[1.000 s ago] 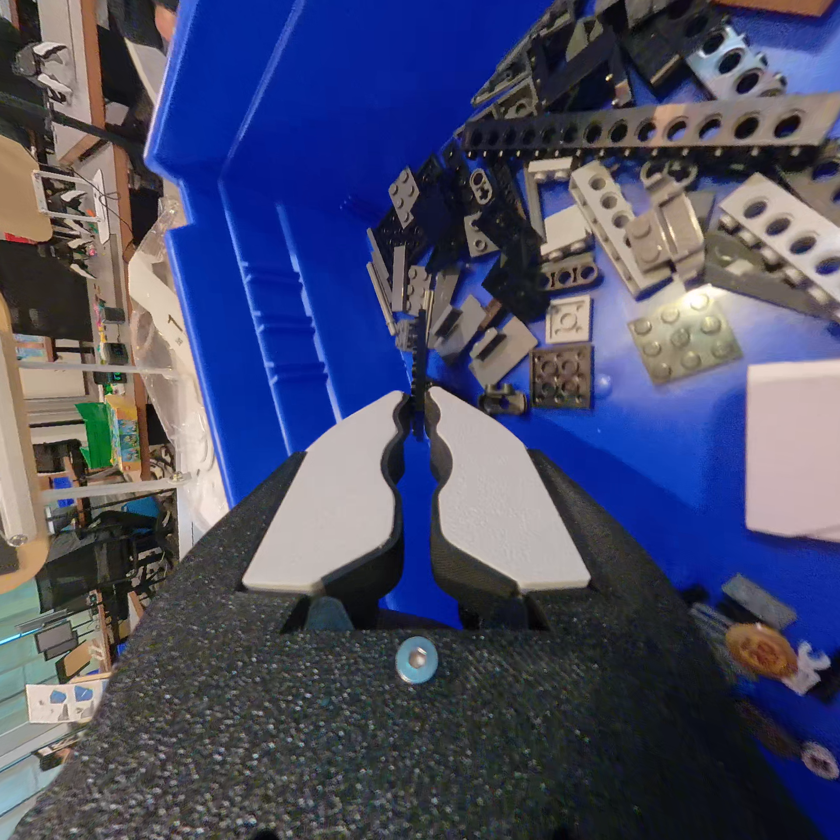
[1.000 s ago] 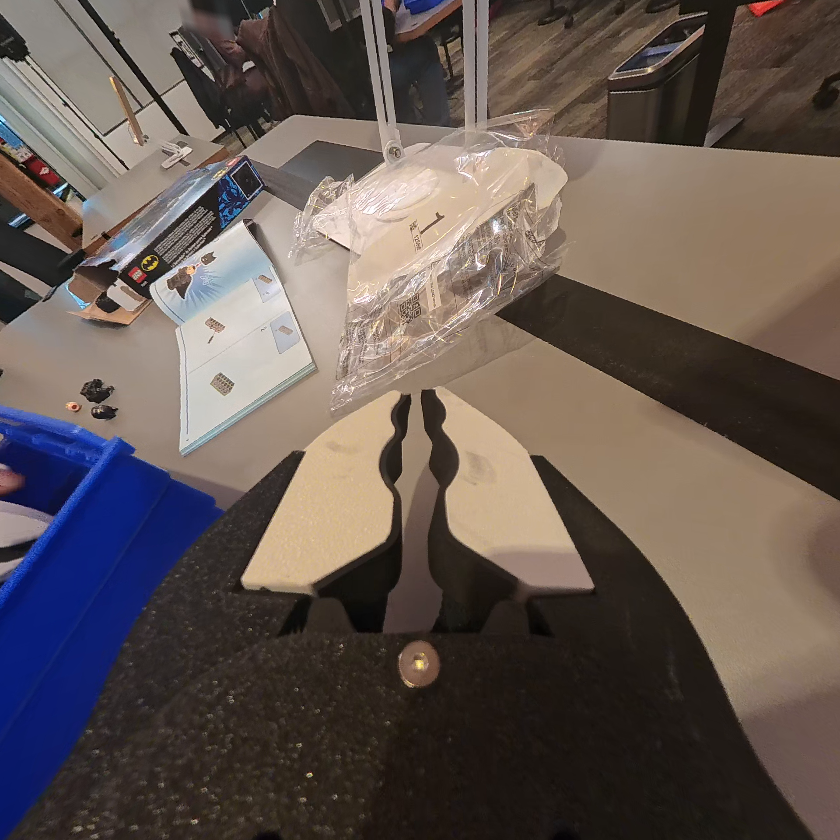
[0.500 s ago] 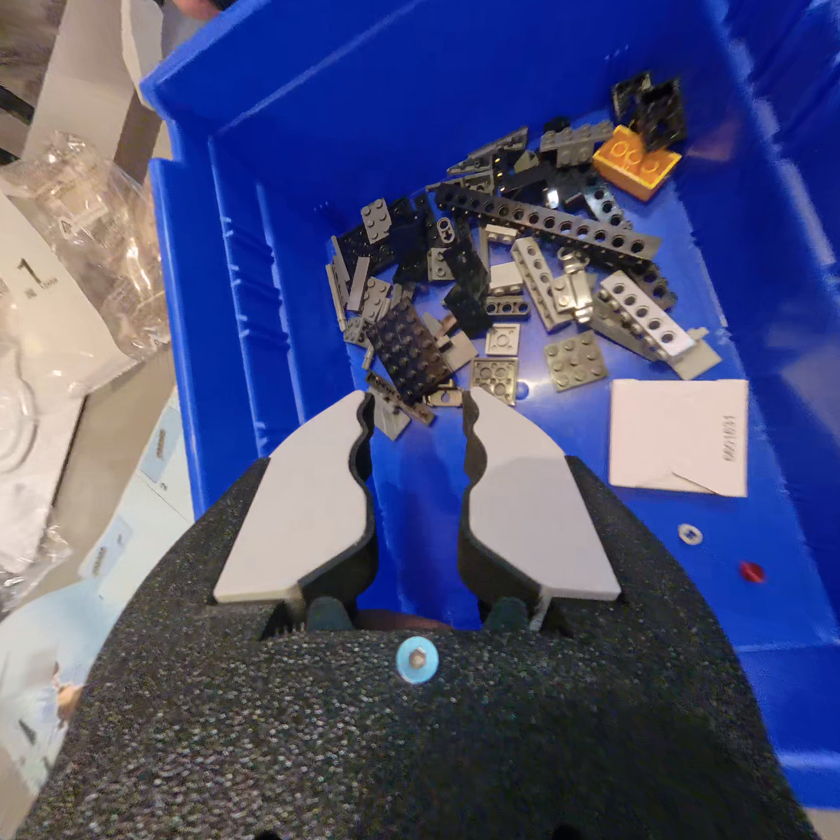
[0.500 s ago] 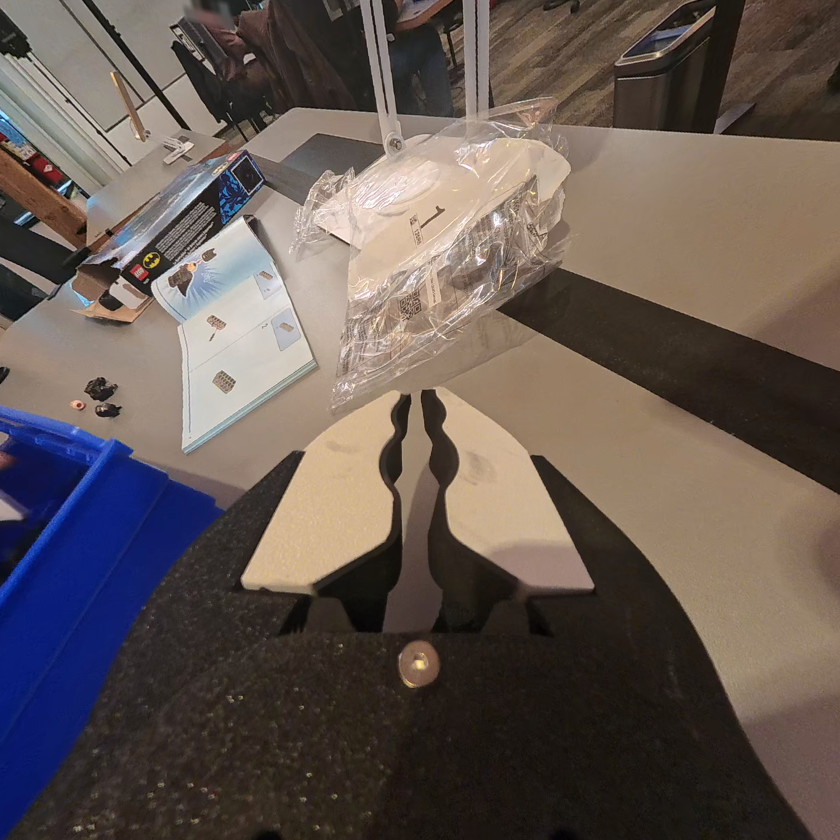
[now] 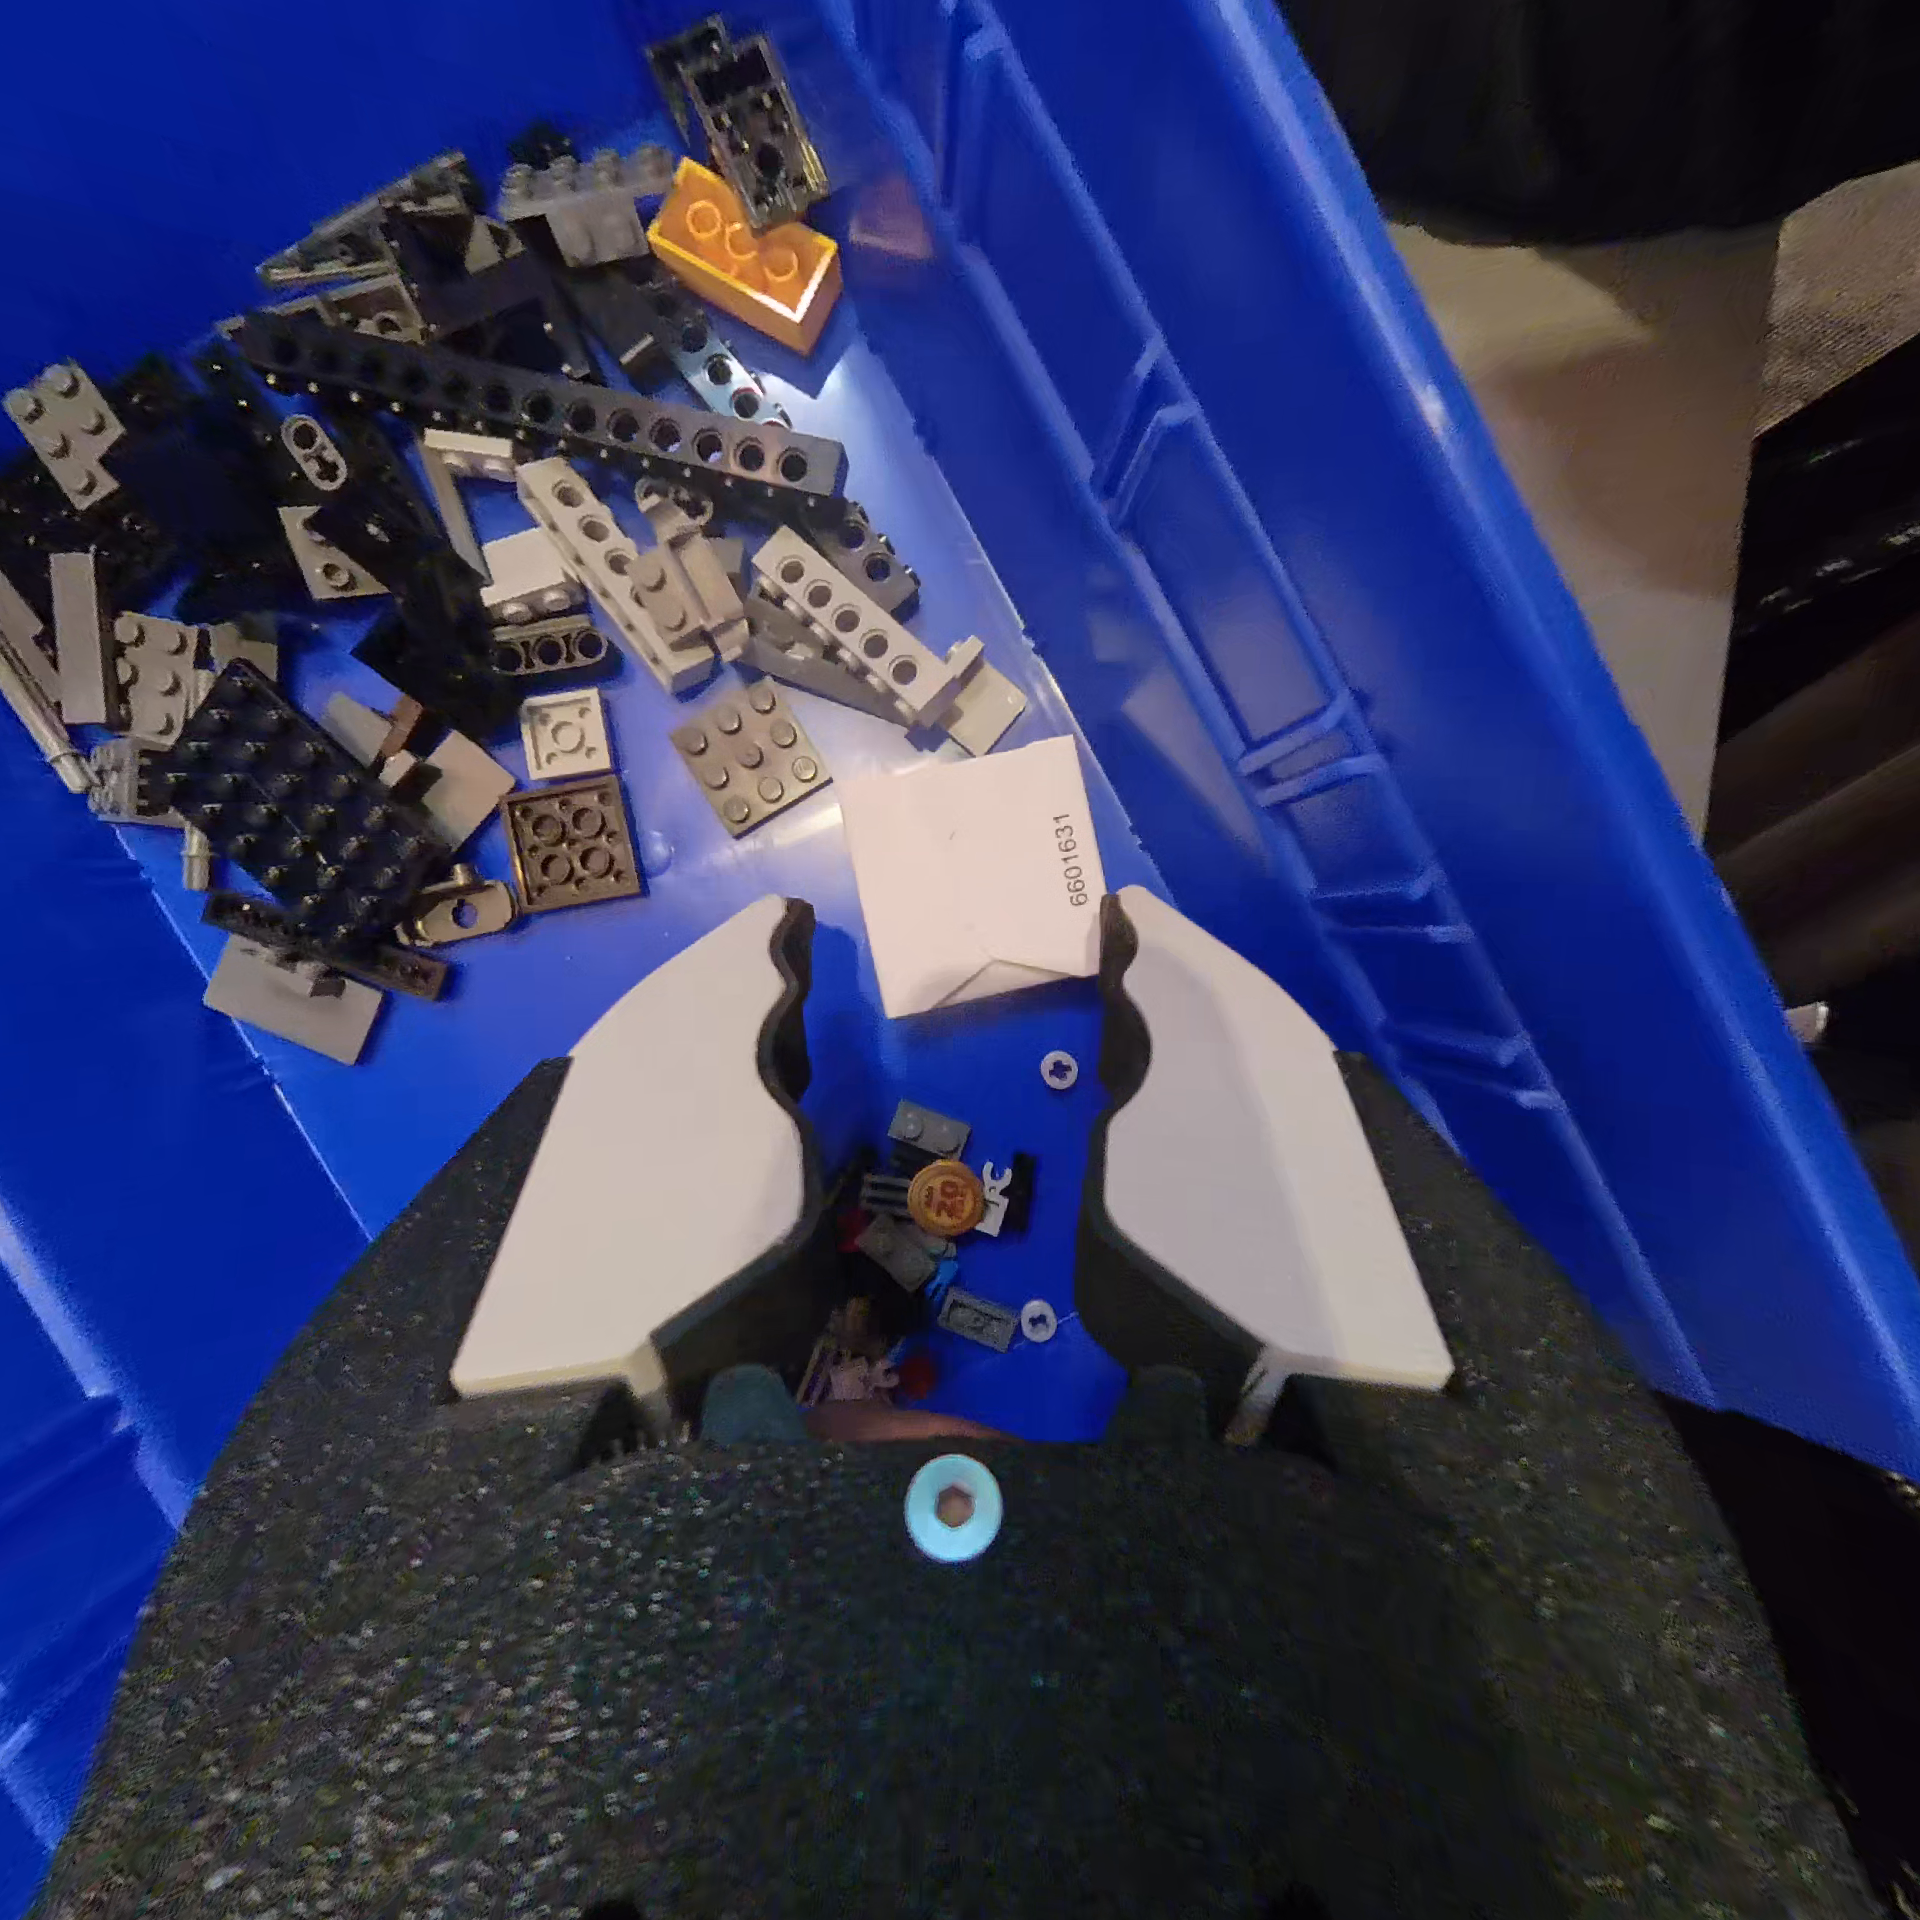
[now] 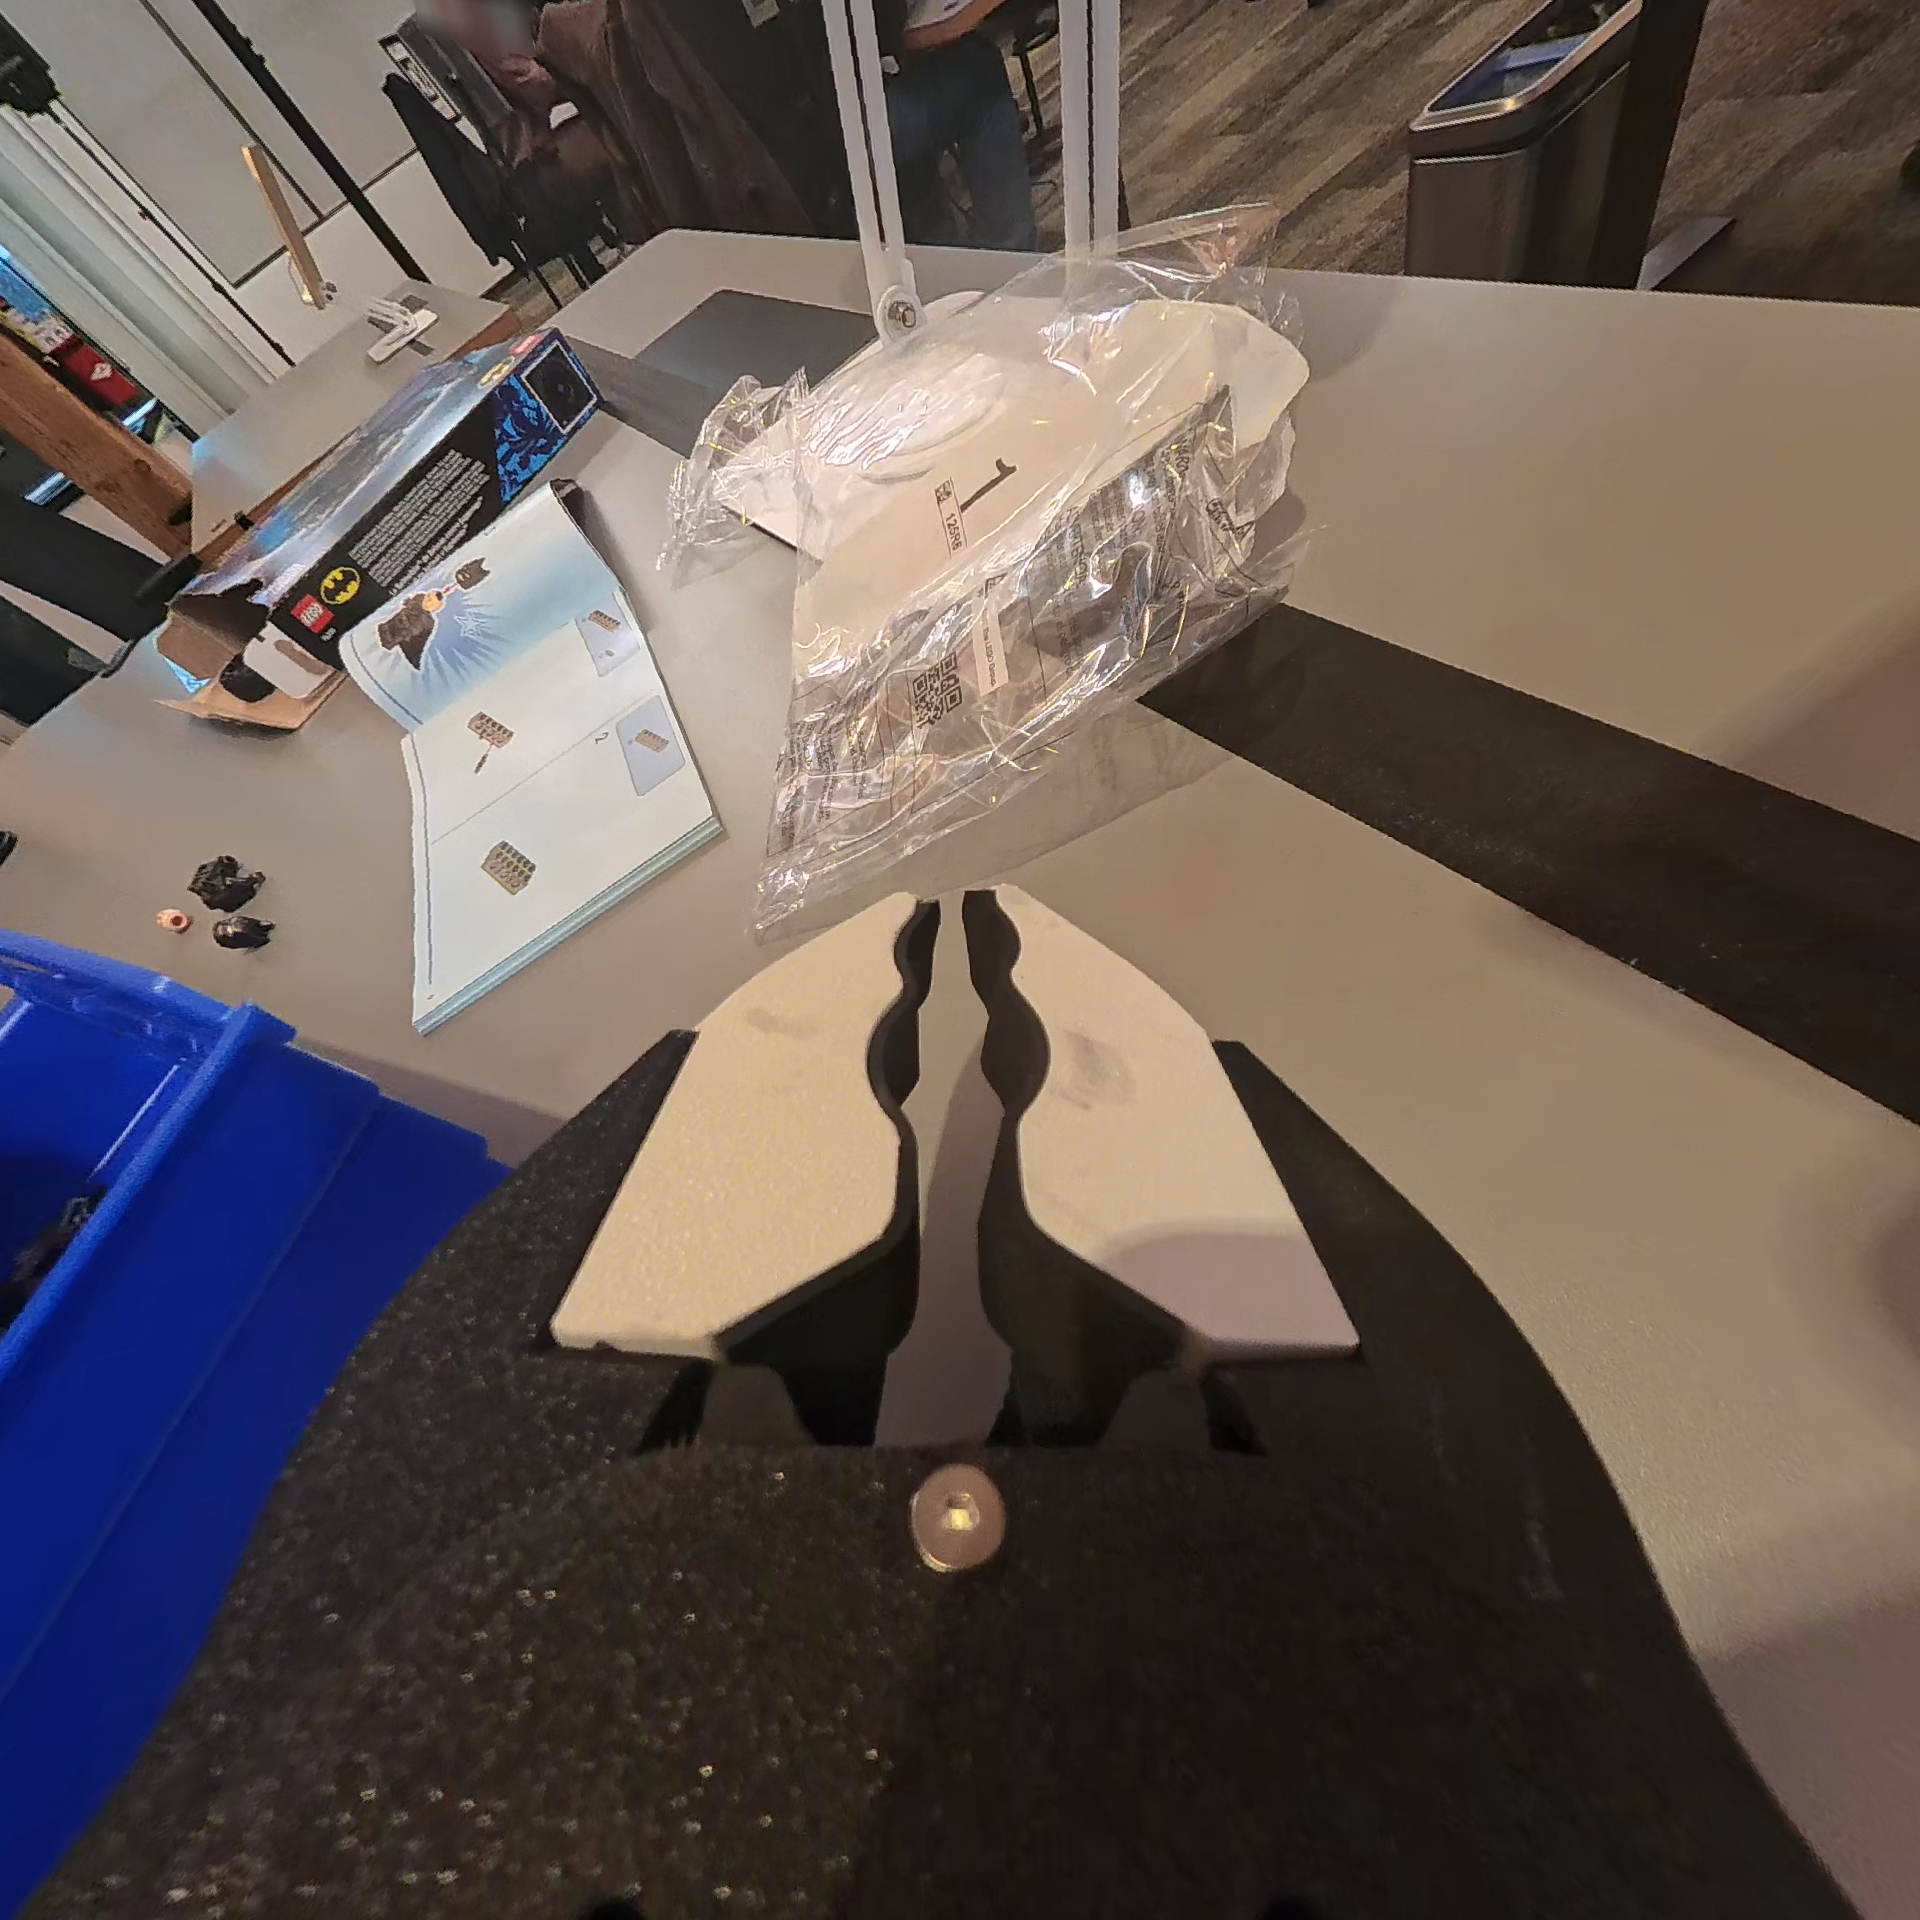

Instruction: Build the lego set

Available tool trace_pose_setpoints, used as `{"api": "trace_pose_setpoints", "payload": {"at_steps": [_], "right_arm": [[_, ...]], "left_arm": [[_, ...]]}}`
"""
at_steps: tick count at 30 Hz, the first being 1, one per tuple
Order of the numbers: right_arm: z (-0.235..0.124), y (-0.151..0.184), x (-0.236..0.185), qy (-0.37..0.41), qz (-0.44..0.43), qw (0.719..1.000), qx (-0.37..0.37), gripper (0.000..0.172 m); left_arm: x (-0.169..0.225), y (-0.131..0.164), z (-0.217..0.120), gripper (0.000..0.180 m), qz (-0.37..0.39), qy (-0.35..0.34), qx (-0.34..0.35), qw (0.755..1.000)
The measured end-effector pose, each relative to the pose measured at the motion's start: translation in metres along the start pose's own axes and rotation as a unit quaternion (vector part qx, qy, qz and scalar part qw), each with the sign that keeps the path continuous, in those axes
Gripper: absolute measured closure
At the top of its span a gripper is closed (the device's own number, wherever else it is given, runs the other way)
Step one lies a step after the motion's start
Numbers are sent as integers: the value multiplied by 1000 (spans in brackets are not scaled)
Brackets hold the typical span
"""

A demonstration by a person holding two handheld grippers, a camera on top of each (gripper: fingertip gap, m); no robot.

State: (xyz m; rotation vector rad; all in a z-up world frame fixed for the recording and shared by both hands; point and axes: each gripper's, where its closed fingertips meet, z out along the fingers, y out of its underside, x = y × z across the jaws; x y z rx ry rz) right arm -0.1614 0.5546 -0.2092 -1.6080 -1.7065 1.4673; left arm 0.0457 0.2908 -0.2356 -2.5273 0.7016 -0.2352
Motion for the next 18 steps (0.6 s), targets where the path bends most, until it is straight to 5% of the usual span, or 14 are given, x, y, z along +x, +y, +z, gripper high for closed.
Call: {"api": "trace_pose_setpoints", "payload": {"at_steps": [18], "right_arm": [[-1, 0, 0, -2, -1, 1000, 3, 165]], "left_arm": [[6, 11, 19, 127, 32, -14, -85, 996]]}}
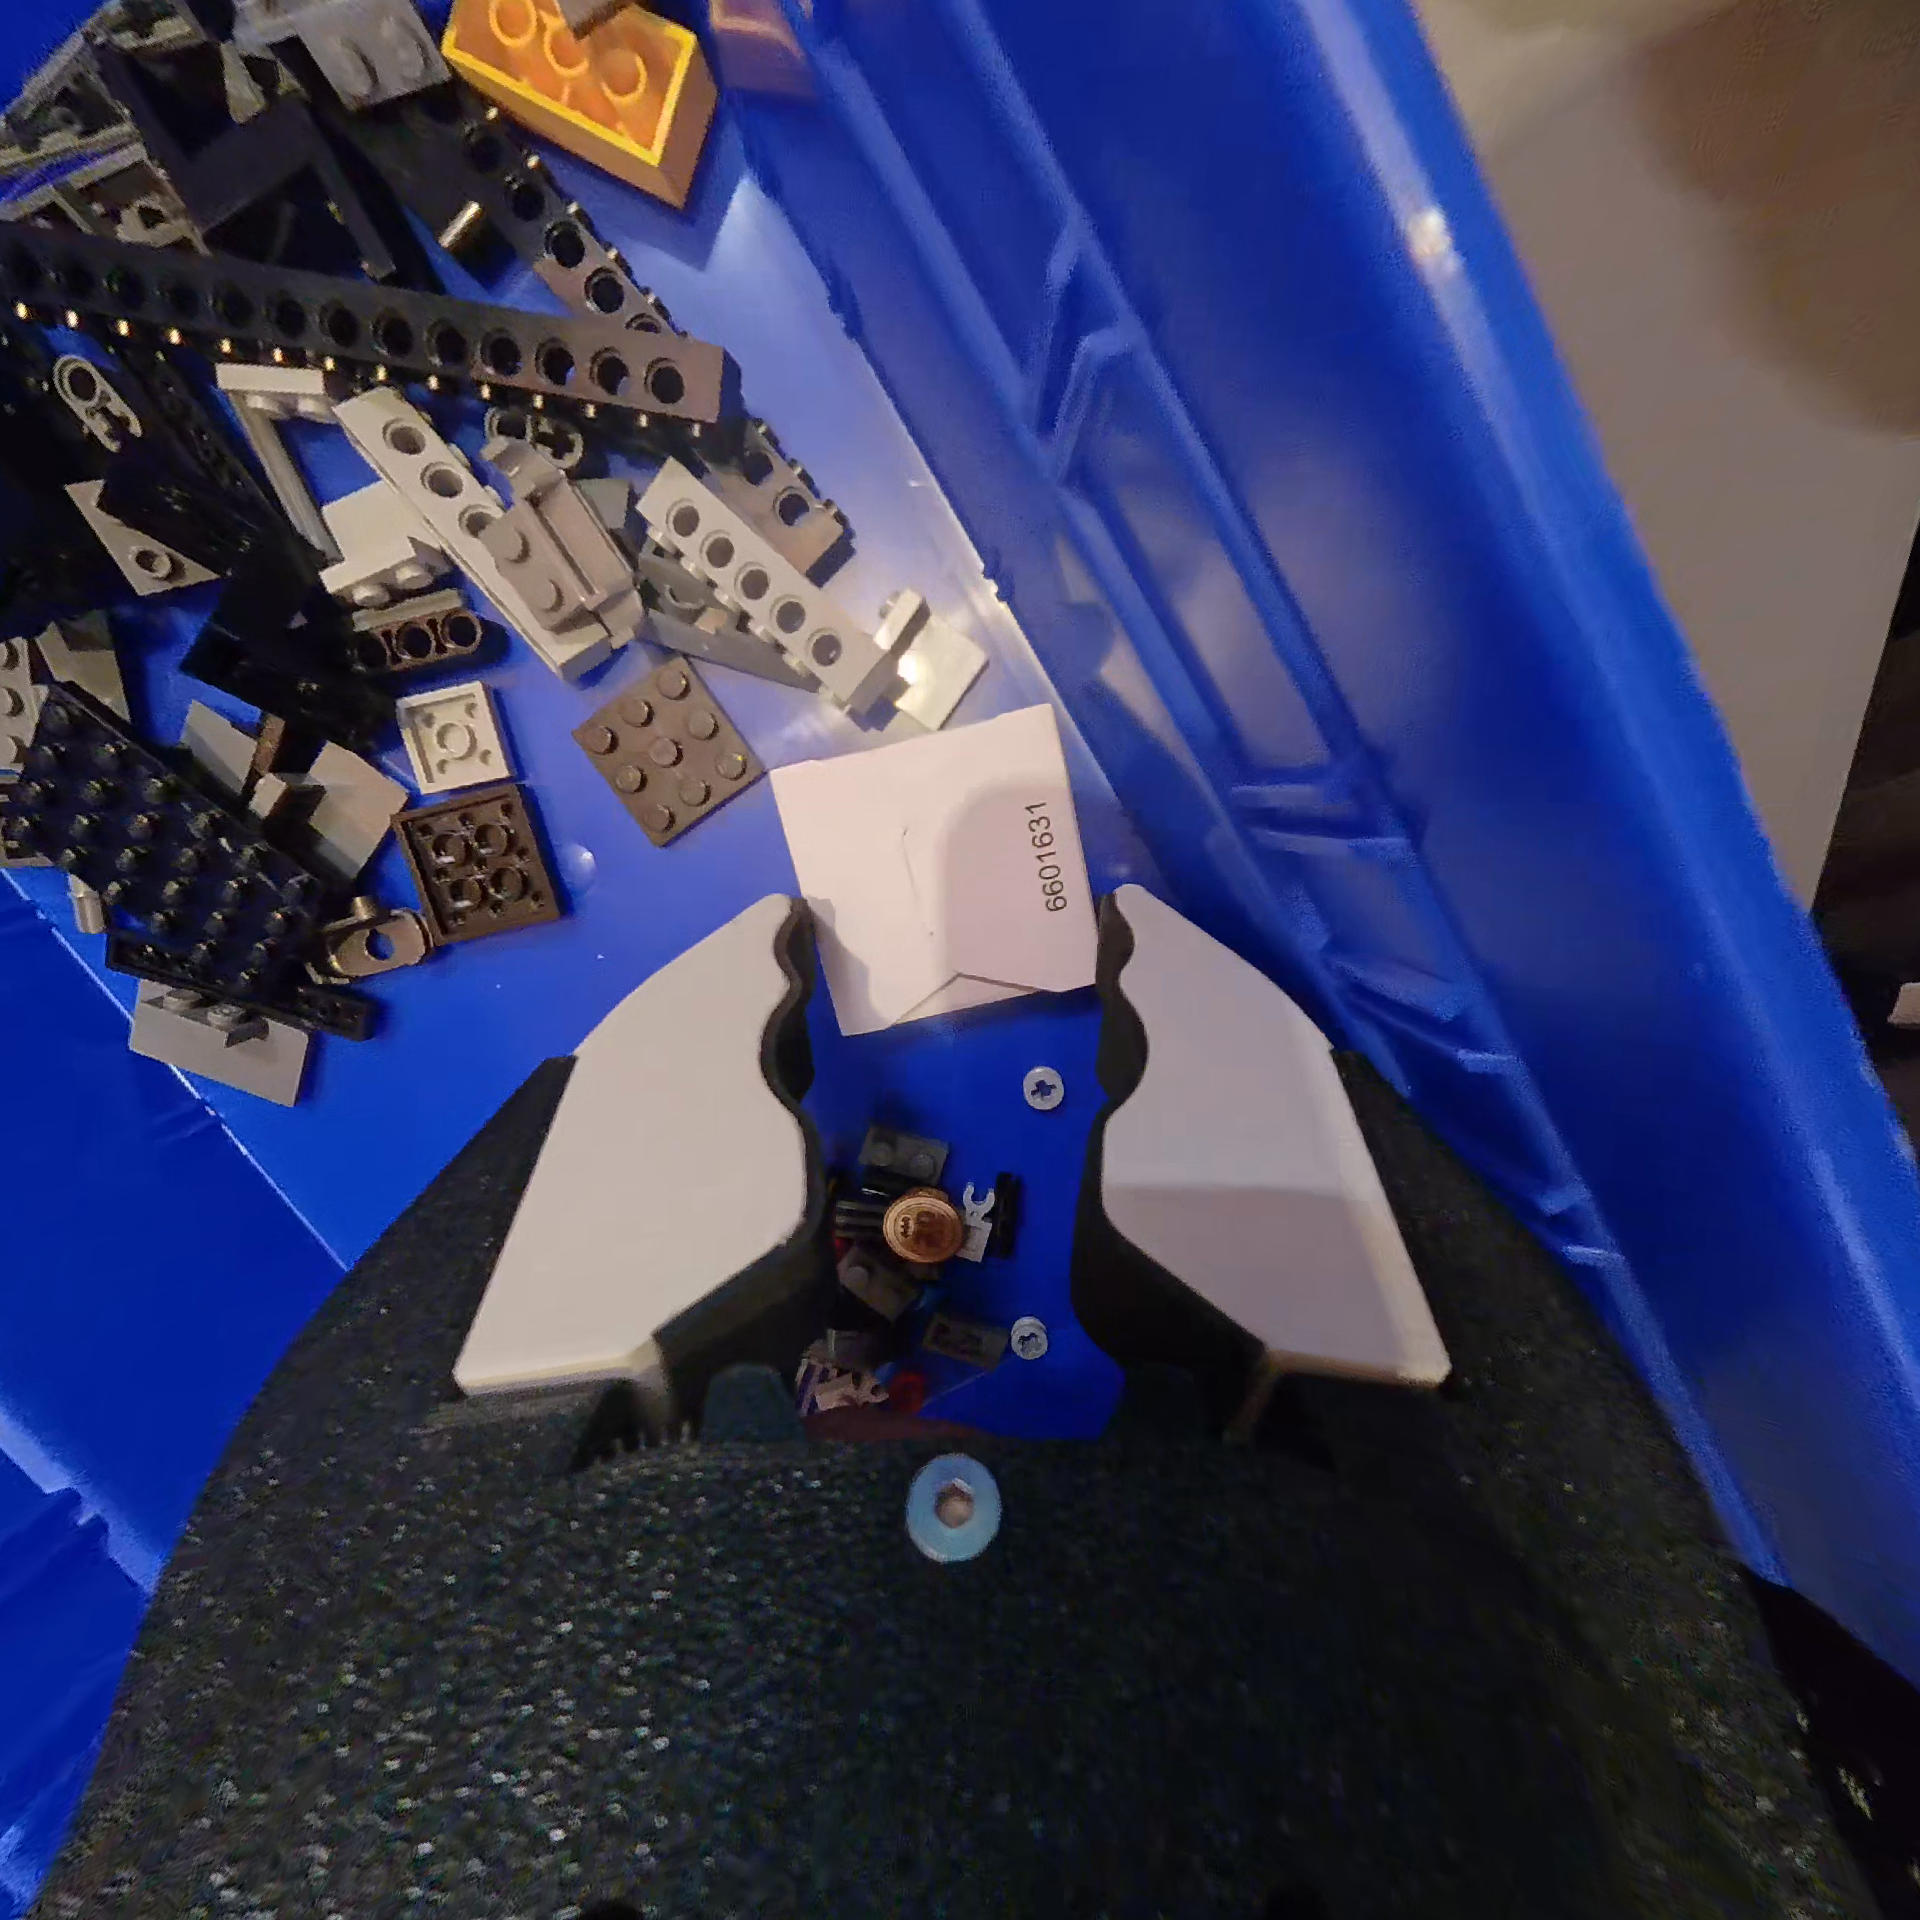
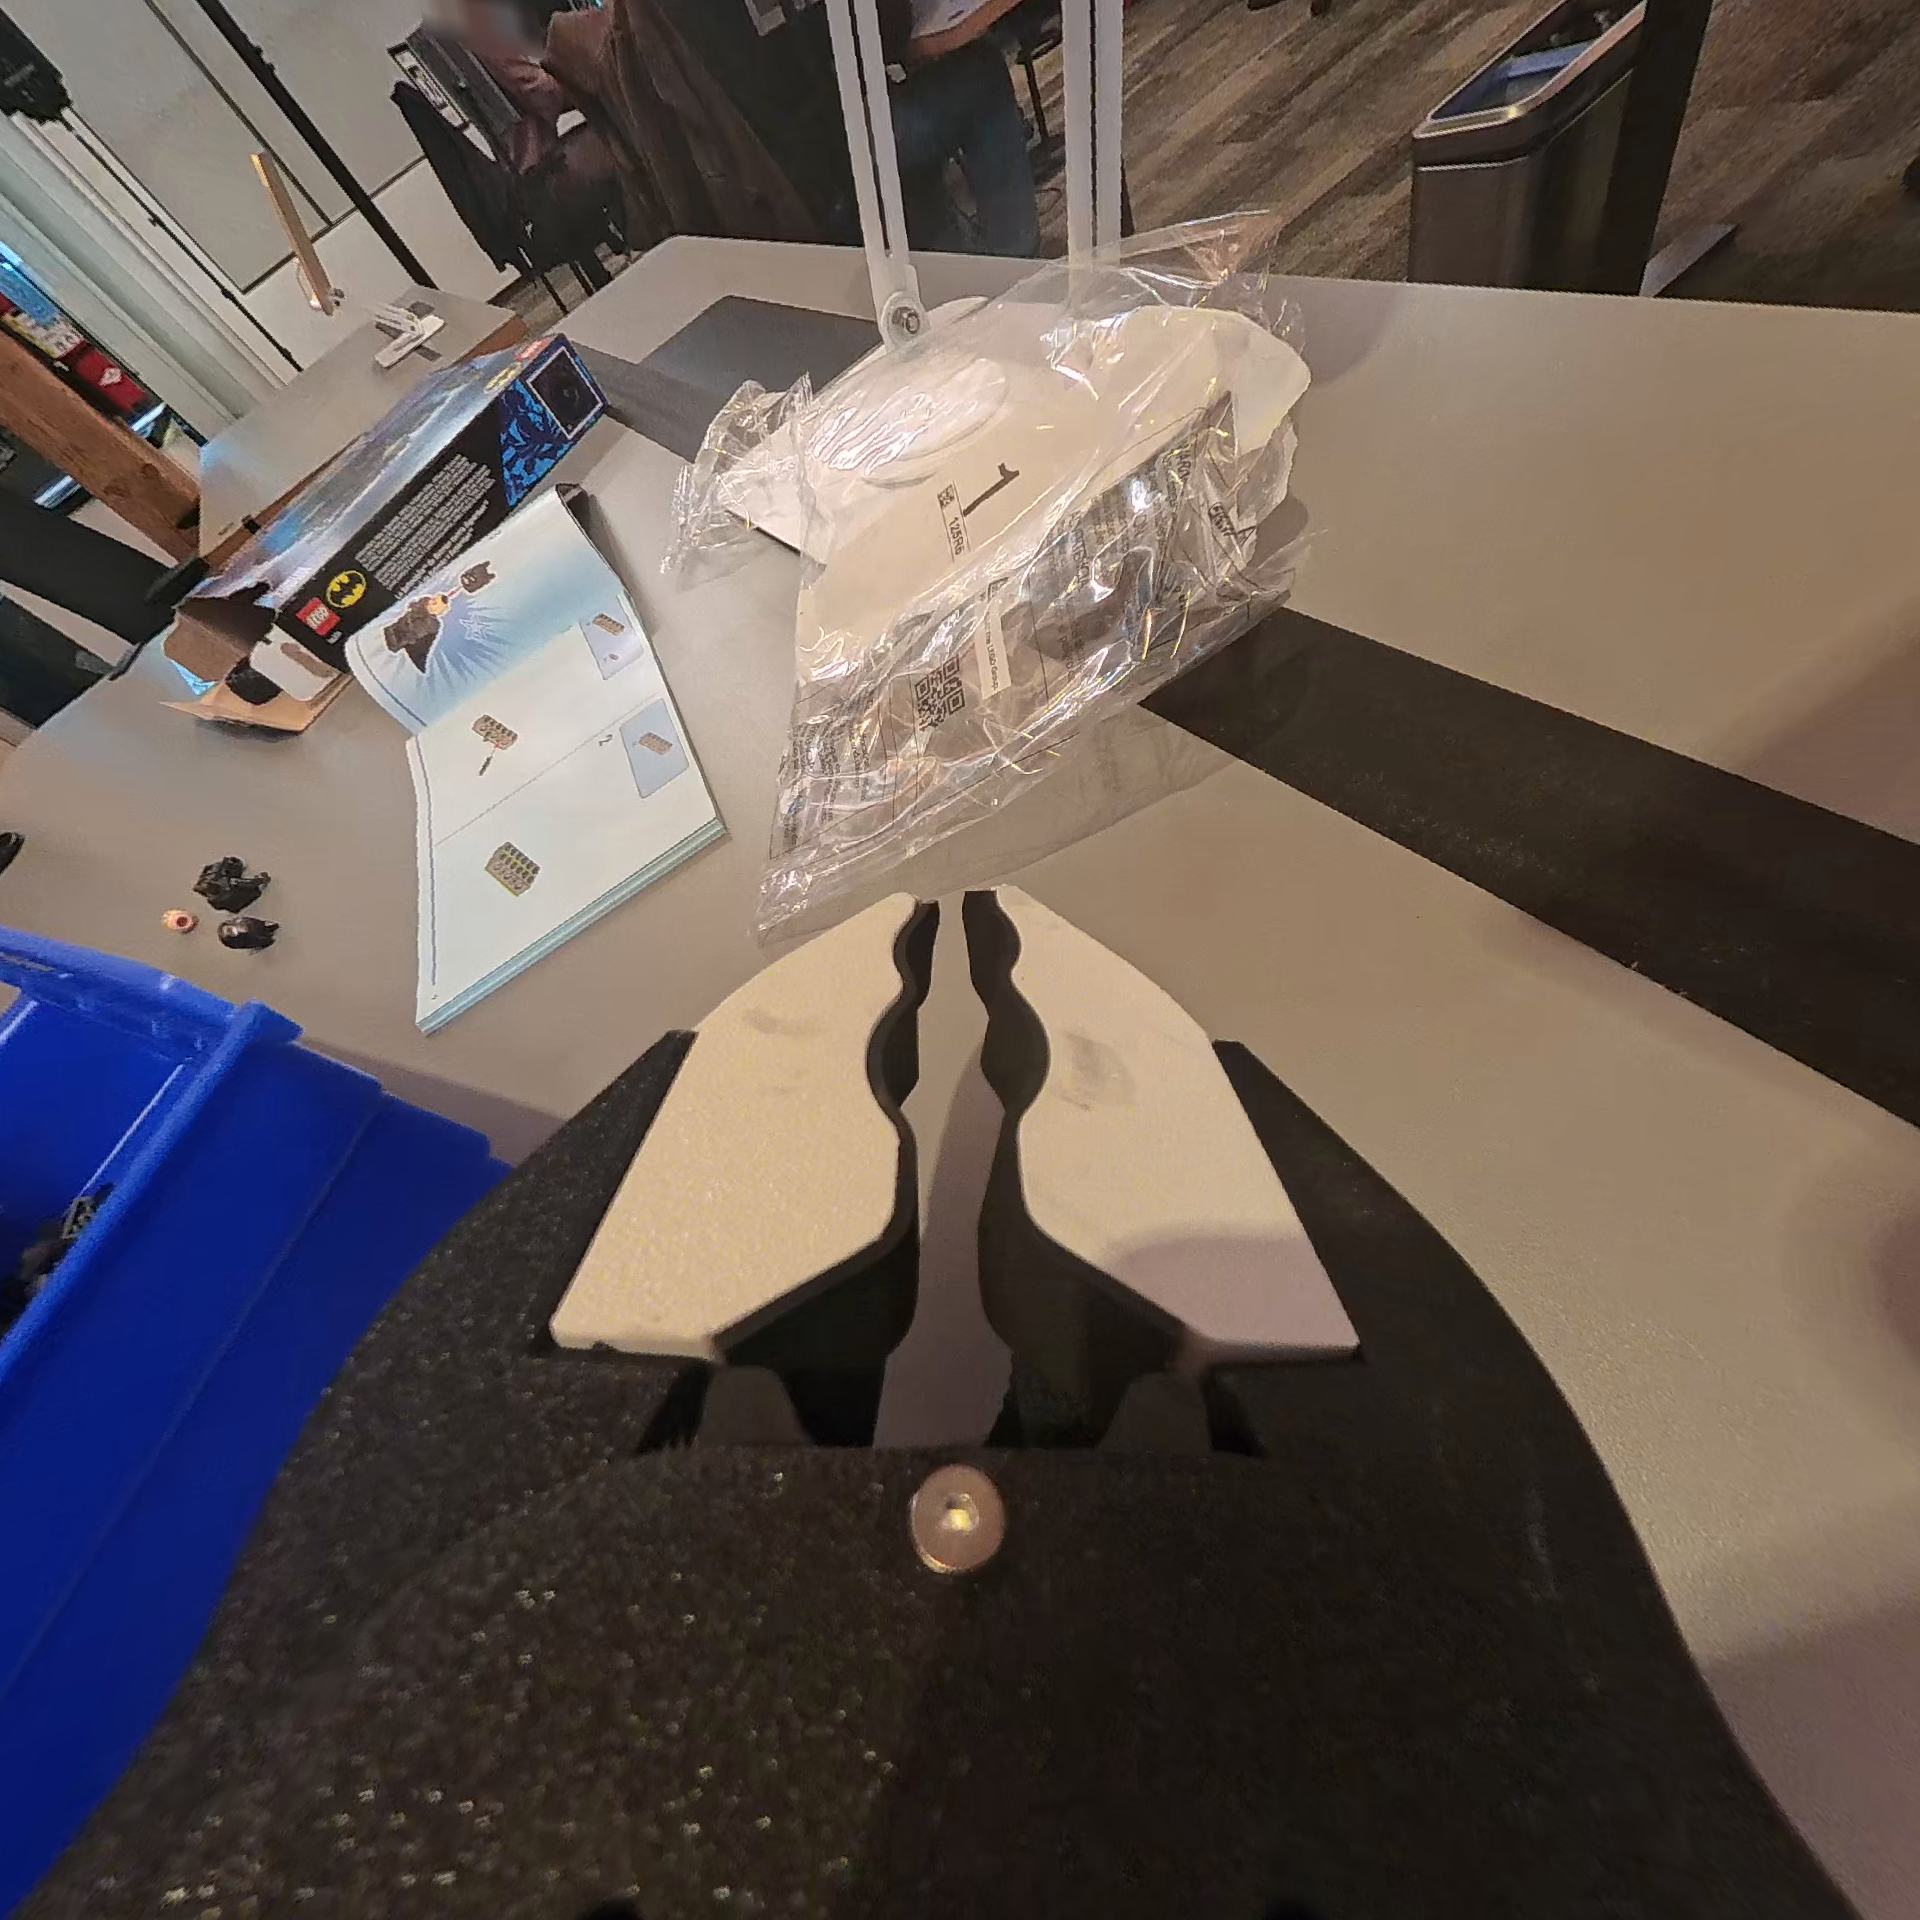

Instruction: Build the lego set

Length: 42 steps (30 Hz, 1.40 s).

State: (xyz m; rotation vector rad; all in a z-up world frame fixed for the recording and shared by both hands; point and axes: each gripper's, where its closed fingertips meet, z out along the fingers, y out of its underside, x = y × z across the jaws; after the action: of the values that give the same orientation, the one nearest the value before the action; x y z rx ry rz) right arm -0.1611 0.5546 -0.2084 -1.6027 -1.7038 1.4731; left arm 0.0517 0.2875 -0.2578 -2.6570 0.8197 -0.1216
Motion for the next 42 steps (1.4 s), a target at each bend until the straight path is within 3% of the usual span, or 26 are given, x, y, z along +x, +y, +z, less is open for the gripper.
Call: {"api": "trace_pose_setpoints", "payload": {"at_steps": [7, 14, 22, 34, 42], "right_arm": [[0, 0, 0, -1, 0, 1000, 2, 165], [0, 0, 0, -3, 3, 1000, 2, 165], [-1, -1, 0, 0, 1, 1000, 4, 165], [0, 0, 0, -3, 4, 1000, 2, 165], [0, -1, 0, -3, 4, 1000, 2, 165]], "left_arm": [[-19, 2, -24, 127, -69, -7, 54, 996], [-48, 14, -56, 128, -169, -37, 129, 976], [-30, 3, -39, 128, -149, -5, 112, 983], [-26, 5, -15, 127, -102, -16, 43, 994], [-18, -1, -15, 125, -91, 1, 51, 994]]}}
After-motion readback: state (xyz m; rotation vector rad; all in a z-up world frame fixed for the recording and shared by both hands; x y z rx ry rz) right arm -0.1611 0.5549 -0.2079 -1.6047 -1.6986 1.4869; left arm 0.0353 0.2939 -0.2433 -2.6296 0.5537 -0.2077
